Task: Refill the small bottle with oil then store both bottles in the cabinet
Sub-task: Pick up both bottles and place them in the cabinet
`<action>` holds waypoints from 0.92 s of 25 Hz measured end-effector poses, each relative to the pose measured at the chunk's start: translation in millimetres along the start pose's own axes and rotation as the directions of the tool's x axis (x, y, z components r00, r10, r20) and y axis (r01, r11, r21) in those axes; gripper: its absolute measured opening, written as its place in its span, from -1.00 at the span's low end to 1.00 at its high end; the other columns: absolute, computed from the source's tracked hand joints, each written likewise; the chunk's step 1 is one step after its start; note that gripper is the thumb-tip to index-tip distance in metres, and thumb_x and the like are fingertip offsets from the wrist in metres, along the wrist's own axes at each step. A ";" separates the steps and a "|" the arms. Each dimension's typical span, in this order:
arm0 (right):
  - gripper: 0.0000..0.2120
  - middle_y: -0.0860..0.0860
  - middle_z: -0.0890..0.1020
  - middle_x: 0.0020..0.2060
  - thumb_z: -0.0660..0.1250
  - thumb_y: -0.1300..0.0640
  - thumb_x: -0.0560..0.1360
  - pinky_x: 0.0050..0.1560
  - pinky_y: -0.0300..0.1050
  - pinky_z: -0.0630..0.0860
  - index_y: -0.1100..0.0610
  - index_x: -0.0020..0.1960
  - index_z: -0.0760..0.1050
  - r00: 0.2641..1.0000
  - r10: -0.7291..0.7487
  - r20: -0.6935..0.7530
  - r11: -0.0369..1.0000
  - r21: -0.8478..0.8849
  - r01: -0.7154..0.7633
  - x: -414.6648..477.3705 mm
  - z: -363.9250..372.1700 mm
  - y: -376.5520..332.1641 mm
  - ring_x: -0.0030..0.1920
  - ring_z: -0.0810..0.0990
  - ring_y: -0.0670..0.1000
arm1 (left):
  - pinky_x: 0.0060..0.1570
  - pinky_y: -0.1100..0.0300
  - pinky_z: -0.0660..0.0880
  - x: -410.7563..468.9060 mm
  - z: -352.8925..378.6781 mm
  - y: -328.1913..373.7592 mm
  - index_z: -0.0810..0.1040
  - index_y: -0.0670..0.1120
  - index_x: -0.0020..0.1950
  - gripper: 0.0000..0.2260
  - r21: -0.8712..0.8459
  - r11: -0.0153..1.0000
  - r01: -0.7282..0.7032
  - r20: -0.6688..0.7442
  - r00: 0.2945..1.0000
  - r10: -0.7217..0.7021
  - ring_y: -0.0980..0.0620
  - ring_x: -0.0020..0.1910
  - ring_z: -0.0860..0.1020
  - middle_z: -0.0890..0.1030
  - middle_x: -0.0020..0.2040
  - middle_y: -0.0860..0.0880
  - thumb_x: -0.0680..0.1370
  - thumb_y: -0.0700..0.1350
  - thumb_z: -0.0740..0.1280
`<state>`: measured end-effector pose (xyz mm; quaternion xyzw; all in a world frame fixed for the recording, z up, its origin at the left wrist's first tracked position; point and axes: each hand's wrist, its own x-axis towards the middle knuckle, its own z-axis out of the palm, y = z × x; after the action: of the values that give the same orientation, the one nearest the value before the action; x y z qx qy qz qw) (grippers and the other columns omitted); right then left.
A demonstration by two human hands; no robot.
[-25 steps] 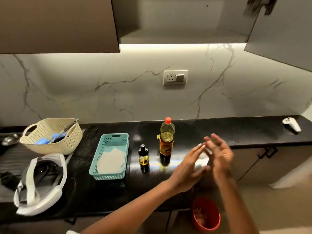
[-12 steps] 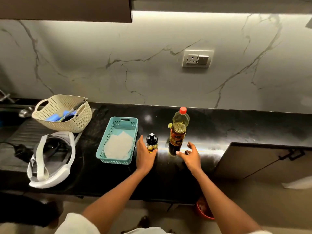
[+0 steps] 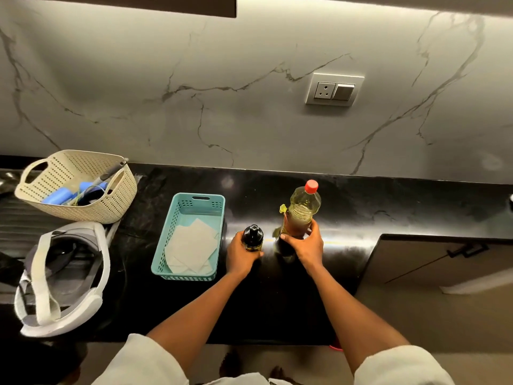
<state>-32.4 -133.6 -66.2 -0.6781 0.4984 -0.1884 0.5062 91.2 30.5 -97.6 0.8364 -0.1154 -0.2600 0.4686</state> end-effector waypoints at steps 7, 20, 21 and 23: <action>-0.14 -0.01 0.66 0.29 0.72 -0.17 0.24 0.28 0.15 0.58 -0.09 0.42 0.40 0.994 -0.009 -0.110 0.999 -0.053 0.003 7.1 10.4 -14.6 0.30 0.62 0.13 | 0.15 0.00 0.64 9.2 10.5 8.3 0.60 0.05 0.22 -0.48 0.012 0.998 -0.060 0.014 0.998 0.060 -0.03 0.13 0.69 0.73 0.08 0.05 0.33 -0.18 0.68; -0.25 -0.07 0.66 0.18 0.68 -0.23 0.24 0.10 0.05 0.57 -0.15 0.29 0.38 0.999 -0.029 -0.044 0.991 -0.135 0.023 18.3 3.5 -19.9 0.20 0.65 0.08 | 0.16 0.01 0.62 30.6 40.8 29.9 0.57 0.10 0.27 -0.36 0.012 0.994 -0.104 0.020 0.994 0.104 0.03 0.14 0.65 0.71 0.13 0.08 0.27 -0.04 0.74; -0.24 -0.07 0.67 0.18 0.68 -0.23 0.24 0.09 0.04 0.57 -0.16 0.30 0.37 0.999 -0.036 -0.035 0.991 -0.131 0.031 19.8 2.9 -20.3 0.19 0.65 0.08 | 0.17 0.01 0.62 33.8 41.7 29.5 0.58 0.10 0.28 -0.37 0.008 0.994 -0.111 0.023 0.994 0.111 0.02 0.14 0.66 0.72 0.13 0.08 0.27 -0.04 0.73; -0.27 -0.07 0.68 0.15 0.67 -0.24 0.24 0.09 0.04 0.58 -0.20 0.28 0.38 0.999 -0.035 -0.031 0.992 -0.119 0.031 21.2 1.6 -19.7 0.16 0.67 0.09 | 0.18 0.00 0.63 38.6 42.7 27.3 0.59 0.11 0.27 -0.41 -0.012 0.992 -0.129 0.035 0.991 0.129 0.02 0.14 0.67 0.73 0.12 0.08 0.29 -0.06 0.71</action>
<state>-12.5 -151.4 -54.9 -0.7119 0.5059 -0.1780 0.4534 101.7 -31.9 -105.3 0.8202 -0.1764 -0.2444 0.4862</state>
